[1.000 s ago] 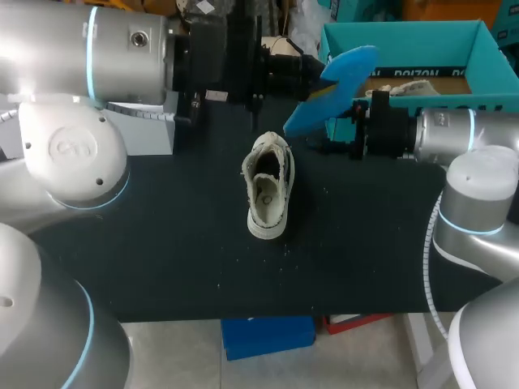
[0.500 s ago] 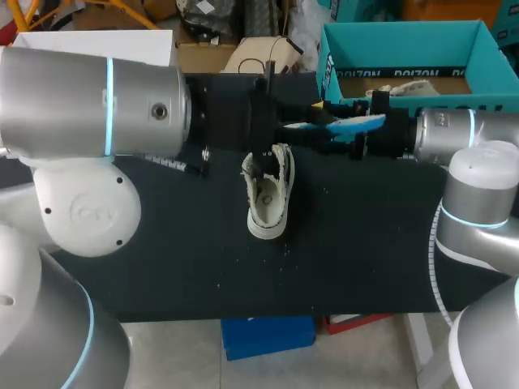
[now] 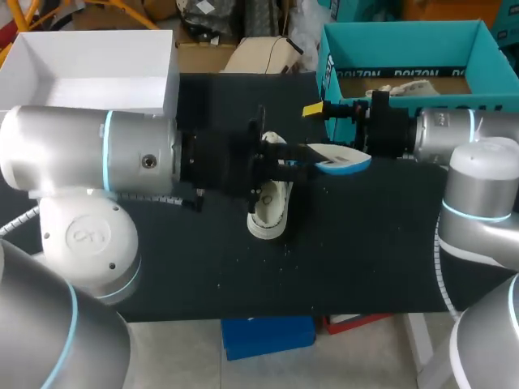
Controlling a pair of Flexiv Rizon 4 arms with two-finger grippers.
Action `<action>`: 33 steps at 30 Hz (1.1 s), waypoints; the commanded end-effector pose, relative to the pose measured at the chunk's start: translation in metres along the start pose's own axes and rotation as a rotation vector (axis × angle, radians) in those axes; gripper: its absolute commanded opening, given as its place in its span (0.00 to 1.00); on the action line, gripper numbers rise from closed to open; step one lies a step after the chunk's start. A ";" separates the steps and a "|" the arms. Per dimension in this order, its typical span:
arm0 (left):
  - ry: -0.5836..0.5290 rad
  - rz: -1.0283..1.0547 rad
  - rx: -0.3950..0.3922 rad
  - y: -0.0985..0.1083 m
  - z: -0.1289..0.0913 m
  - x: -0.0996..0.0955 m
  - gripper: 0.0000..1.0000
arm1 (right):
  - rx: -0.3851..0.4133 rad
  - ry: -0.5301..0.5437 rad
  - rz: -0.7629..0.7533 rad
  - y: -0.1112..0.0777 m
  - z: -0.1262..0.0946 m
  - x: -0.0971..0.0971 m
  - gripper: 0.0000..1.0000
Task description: Take the shoe out of the shoebox, open the shoe tongue, remove and reinsert the insole, then place the shoe into the shoebox
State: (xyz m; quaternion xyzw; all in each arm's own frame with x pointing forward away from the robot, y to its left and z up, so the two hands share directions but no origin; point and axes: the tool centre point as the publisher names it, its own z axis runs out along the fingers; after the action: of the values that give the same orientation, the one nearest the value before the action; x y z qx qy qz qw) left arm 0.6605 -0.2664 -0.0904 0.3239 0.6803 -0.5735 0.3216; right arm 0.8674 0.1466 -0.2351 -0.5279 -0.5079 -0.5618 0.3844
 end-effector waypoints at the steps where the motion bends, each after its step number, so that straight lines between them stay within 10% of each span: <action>1: 0.003 0.063 -0.002 0.004 0.003 0.022 0.00 | -0.003 -0.002 0.000 0.000 0.002 0.000 1.00; 33: -0.067 0.634 0.007 0.041 -0.005 0.094 0.00 | -0.003 -0.002 0.000 0.000 0.002 0.000 1.00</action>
State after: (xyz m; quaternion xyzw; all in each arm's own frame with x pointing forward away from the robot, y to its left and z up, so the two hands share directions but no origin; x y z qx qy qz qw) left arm 0.6424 -0.2466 -0.1744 0.4850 0.5734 -0.4683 0.4654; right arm 0.8680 0.1469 -0.2348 -0.5280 -0.5082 -0.5615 0.3843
